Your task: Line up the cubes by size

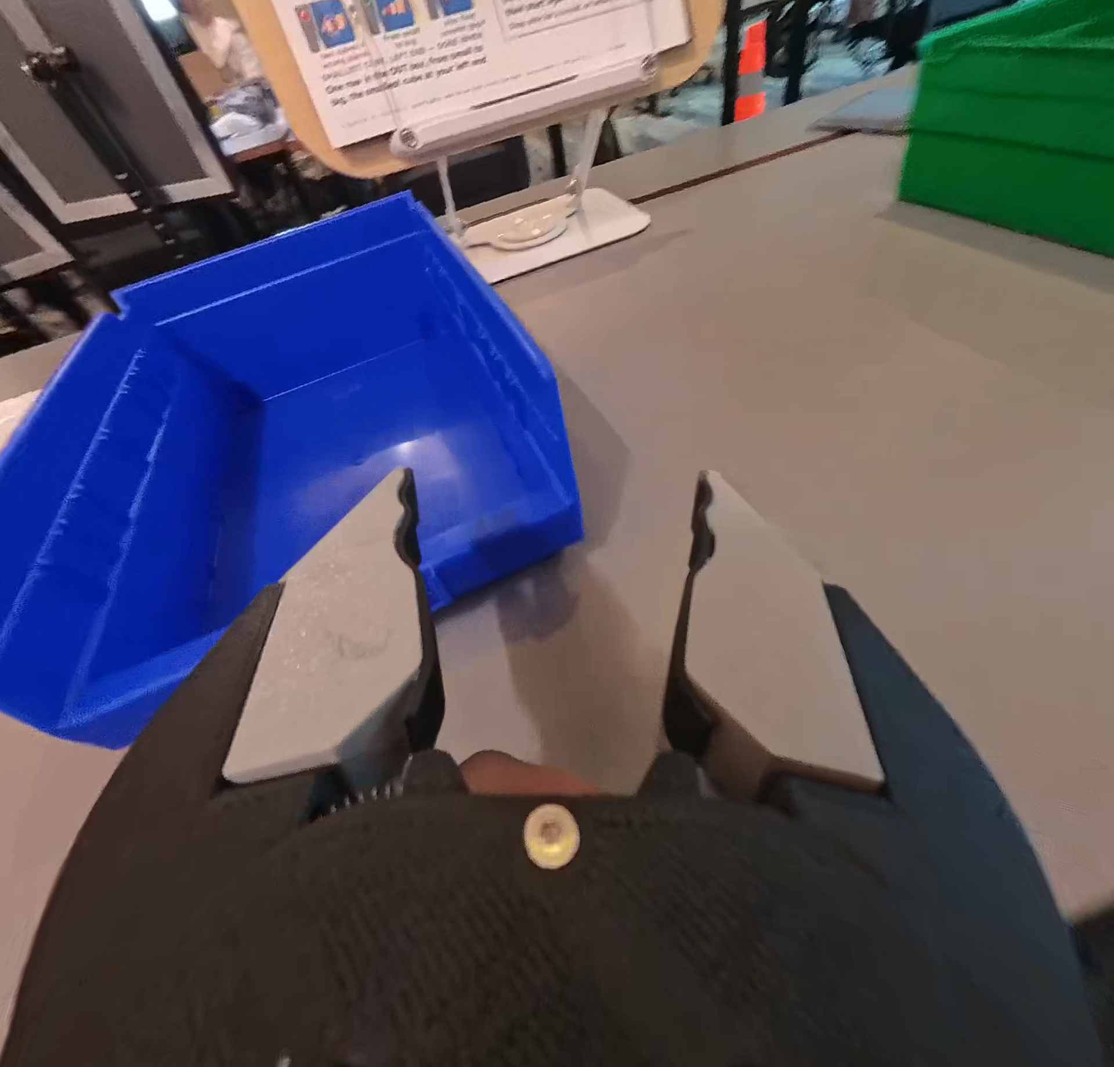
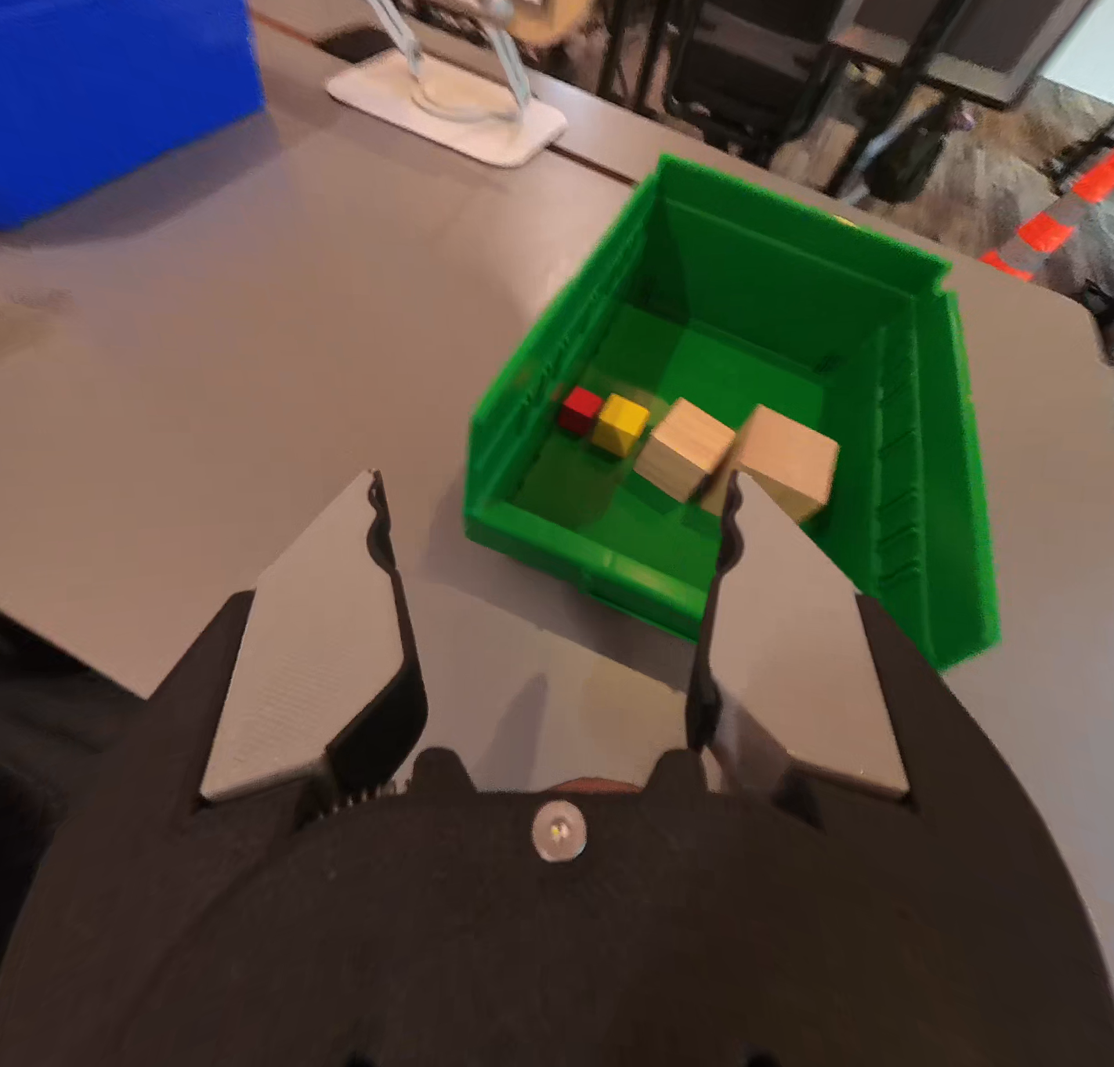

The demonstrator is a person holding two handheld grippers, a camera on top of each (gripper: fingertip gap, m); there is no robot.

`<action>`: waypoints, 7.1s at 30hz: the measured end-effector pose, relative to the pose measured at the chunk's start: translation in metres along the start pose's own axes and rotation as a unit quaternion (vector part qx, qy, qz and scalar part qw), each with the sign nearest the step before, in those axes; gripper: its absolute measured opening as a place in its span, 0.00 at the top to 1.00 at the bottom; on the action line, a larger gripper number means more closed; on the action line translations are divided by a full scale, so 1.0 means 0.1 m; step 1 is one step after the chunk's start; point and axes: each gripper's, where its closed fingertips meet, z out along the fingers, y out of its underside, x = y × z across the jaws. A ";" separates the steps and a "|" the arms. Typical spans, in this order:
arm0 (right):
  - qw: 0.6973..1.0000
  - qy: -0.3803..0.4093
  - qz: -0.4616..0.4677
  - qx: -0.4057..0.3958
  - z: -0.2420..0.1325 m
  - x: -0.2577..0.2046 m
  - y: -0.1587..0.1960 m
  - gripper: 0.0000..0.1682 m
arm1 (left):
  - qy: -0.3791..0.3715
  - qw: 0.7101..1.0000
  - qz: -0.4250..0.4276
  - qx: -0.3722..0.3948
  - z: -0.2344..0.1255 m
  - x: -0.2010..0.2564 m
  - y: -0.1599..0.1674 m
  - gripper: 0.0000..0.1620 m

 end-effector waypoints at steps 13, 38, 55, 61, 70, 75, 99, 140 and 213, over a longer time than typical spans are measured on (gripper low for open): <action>0.998 -0.018 0.066 0.010 0.48 -0.36 0.13 0.43 | -0.100 0.991 0.083 -0.041 0.47 -0.30 0.00 0.96; 0.998 -0.001 0.053 -0.021 1.44 -2.04 -0.45 0.95 | -0.091 0.968 -0.025 0.231 -1.38 -1.16 -1.23 1.00; 0.995 -0.096 0.031 -0.004 2.17 -3.91 -1.19 0.87 | -0.080 0.953 0.016 0.290 -1.74 -0.97 -1.92 0.99; 0.988 -0.155 0.009 -0.020 2.45 -4.73 -1.51 0.86 | -0.067 0.946 0.046 0.313 -1.81 -0.75 -2.28 1.00; 0.963 -0.209 0.111 0.131 1.53 -4.18 -1.85 0.76 | -0.055 0.940 0.050 0.332 -1.78 -0.51 -2.43 1.00; 0.956 -0.123 0.137 0.229 0.73 -2.55 -1.81 0.73 | -0.019 0.940 0.058 0.334 -1.58 0.05 -2.36 0.99; 0.993 -0.009 0.068 0.096 -0.27 -0.95 -0.43 0.75 | 0.211 0.948 0.153 0.182 -0.01 3.40 -0.85 0.96; 0.994 -0.098 0.043 0.024 0.41 -1.49 -0.13 0.54 | 0.096 0.988 0.117 -0.018 0.15 0.35 -0.17 0.59; 0.981 0.156 0.033 0.112 2.02 -1.29 -1.57 0.56 | -0.106 0.986 -0.092 0.088 -0.02 -1.00 -0.72 0.50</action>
